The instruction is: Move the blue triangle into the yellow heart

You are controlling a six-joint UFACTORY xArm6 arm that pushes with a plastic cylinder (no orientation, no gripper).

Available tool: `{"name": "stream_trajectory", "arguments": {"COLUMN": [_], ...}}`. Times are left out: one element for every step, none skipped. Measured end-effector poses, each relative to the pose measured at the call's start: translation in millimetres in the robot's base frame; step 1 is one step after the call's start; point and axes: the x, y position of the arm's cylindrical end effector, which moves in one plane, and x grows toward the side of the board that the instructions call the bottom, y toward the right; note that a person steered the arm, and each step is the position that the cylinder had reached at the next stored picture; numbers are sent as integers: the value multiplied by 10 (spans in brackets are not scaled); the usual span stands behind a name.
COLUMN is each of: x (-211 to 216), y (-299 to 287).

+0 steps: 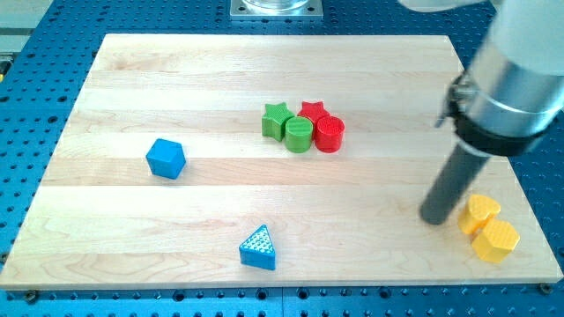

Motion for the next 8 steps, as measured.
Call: {"name": "stream_trajectory", "arguments": {"x": [-337,-590,-424,-144,266,458,505,496], "y": [-193,-324,-1284,-2151,-2648,-2592,-1802,-1696]}}
